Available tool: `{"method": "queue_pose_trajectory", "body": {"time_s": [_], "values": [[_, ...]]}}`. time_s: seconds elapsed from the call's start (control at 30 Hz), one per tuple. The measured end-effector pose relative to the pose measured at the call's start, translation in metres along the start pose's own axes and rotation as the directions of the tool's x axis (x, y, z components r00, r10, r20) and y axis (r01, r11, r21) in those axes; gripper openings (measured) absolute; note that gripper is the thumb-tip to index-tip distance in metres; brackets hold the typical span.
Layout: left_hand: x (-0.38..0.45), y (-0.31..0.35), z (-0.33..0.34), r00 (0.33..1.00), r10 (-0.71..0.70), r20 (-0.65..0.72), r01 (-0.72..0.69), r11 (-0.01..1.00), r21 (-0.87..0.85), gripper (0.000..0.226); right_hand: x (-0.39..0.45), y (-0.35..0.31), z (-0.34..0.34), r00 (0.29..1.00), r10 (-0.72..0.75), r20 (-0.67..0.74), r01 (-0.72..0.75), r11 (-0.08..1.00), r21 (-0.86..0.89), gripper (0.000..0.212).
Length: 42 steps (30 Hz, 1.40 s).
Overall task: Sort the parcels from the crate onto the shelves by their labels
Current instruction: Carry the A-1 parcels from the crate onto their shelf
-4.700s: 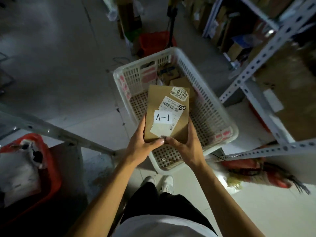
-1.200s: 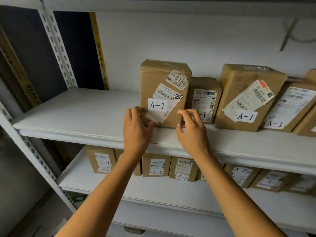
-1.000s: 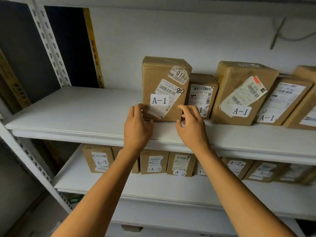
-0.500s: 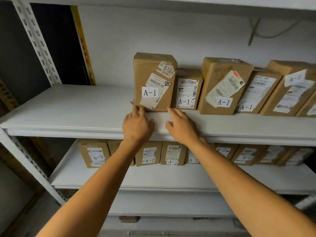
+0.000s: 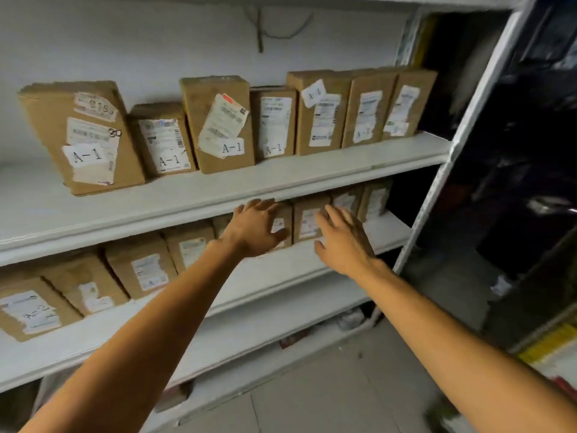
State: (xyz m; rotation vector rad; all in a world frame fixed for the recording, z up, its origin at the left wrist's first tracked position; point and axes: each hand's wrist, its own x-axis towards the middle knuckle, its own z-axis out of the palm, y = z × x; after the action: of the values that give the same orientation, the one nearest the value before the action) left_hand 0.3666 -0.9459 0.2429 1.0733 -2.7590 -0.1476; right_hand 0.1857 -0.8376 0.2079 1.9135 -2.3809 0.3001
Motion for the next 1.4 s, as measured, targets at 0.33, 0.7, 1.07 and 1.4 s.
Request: {"method": "queue_pose_trajectory", "body": {"time_s": [0.33, 0.7, 1.07, 1.4], "values": [[0.030, 0.317, 0.116, 0.870, 0.474, 0.134, -0.471, 0.881, -0.055, 0.076, -0.238, 0.217, -0.022, 0.816, 0.577, -0.028, -0.577, 0.813, -0.077, 0.072], [-0.052, 0.586, 0.187, 0.422, 0.893, 0.158, -0.885, 0.443, -0.141, 0.077, -0.502, 0.292, -0.039, 0.293, 0.950, -0.105, -0.956, 0.291, -0.034, 0.073], [-0.182, 0.752, 0.222, -0.160, 0.971, 0.177, -0.959, -0.111, -0.259, 0.080, -0.681, 0.245, -0.040, -0.310, 0.933, -0.184, -0.951, -0.302, 0.073, 0.076], [-0.263, 0.837, 0.236, -0.619, 0.783, 0.060, -0.759, -0.577, -0.302, 0.071, -0.737, 0.198, -0.046, -0.787, 0.614, -0.063, -0.610, -0.757, 0.236, 0.074]]}}
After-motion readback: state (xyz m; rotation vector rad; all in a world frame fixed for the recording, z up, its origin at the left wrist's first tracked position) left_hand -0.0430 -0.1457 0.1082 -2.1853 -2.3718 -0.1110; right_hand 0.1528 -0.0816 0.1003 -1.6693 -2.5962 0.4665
